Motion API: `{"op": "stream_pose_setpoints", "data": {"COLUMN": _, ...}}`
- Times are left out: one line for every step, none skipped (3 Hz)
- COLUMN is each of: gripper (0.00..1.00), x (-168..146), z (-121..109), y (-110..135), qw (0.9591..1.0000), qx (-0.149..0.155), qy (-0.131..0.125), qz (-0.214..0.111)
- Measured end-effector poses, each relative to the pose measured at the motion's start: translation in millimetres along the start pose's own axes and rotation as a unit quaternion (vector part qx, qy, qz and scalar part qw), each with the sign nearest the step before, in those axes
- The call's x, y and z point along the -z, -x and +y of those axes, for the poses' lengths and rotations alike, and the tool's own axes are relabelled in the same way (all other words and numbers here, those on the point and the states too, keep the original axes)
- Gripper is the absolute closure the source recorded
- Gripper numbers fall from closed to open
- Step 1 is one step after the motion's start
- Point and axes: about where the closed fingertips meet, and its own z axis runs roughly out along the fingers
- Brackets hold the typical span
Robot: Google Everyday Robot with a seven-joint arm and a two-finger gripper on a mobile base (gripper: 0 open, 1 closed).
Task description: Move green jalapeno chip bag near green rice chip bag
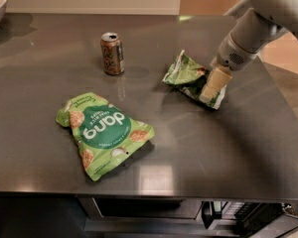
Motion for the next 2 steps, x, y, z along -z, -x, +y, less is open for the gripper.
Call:
{"op": "stream_pose_setpoints", "data": {"gripper": 0.41, "x": -2.3, "z": 4.0, "y": 1.9, "qw": 1.0000, "qx": 0.001, "qy": 0.006, "qz": -0.003}}
{"op": "stream_pose_setpoints", "data": {"gripper": 0.64, "x": 3.4, "z": 10.7, "y": 5.6, "qw": 0.9999, "qx": 0.002, "qy": 0.011, "qz": -0.012}}
